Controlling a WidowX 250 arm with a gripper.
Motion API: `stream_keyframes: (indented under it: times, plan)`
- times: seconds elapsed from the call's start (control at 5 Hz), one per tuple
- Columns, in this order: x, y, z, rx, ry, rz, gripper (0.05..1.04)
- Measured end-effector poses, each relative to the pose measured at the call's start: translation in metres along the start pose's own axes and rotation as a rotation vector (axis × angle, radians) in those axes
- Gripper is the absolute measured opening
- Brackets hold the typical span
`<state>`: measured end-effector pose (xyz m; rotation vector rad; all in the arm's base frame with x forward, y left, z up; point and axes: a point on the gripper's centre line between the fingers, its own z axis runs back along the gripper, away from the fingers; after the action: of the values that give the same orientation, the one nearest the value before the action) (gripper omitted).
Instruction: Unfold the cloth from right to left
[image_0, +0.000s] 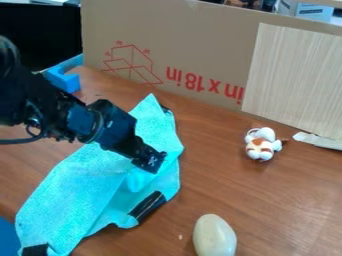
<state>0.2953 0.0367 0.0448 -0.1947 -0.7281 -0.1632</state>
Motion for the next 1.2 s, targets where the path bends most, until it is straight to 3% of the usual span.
stream_keyframes:
  times: [0.4, 0.6, 0.8, 1.2]
  plan:
    - [-0.005, 0.002, -0.006, 0.009, 0.004, 0.007, 0.366]
    - [-0.006, -0.002, -0.005, -0.023, 0.007, -0.014, 0.155]
    - [-0.007, -0.001, 0.001, -0.063, 0.005, 0.007, 0.065]
    - [0.01, 0.025, 0.04, -0.063, -0.07, 0.055, 0.055]
